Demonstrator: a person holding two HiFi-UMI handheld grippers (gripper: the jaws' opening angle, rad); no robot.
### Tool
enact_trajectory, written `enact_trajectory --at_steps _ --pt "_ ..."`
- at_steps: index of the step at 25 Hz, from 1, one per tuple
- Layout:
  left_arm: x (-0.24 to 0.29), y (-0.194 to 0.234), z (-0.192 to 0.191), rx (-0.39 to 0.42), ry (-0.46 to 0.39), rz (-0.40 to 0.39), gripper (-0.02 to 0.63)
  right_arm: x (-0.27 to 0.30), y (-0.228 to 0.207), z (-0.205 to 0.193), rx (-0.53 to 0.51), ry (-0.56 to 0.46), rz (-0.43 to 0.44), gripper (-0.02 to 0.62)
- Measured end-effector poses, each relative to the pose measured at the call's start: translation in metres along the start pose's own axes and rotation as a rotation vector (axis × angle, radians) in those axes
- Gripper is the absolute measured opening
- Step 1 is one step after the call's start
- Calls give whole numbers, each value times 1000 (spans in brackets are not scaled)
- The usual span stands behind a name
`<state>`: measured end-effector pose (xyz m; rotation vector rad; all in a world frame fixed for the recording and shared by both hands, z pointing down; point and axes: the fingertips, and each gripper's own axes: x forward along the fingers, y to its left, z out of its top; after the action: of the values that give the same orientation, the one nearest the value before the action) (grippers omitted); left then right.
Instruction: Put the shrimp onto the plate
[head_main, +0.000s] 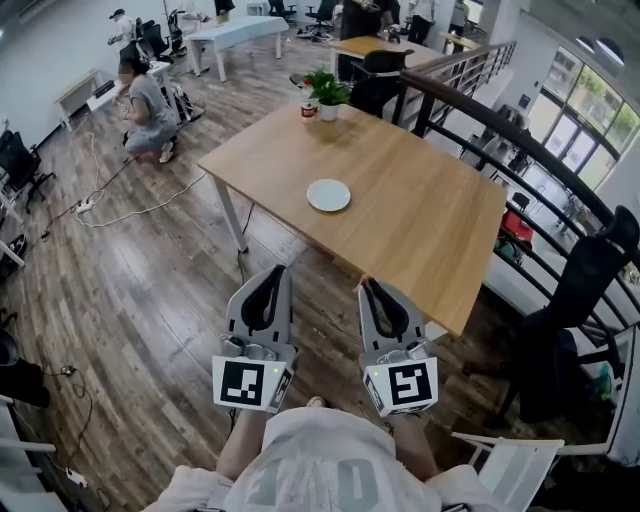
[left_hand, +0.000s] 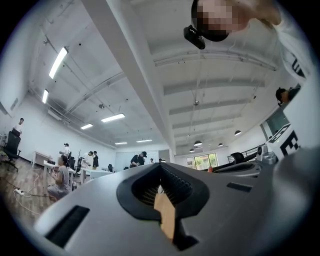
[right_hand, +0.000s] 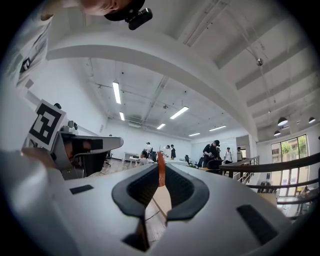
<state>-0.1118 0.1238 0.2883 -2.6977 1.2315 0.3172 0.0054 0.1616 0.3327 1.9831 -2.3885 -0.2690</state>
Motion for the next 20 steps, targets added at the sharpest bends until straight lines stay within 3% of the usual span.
enact_trajectory --at_steps 6,13,20 --pt "-3 11 -21 -15 60 -5 9 3 12 -10 -4 29 -13 49" --pt "24 23 -25 -13 50 -11 9 20 -9 -22 -7 38 -21 49" --pt "73 39 -52 2 82 -5 9 75 -52 -33 -5 7 -27 49"
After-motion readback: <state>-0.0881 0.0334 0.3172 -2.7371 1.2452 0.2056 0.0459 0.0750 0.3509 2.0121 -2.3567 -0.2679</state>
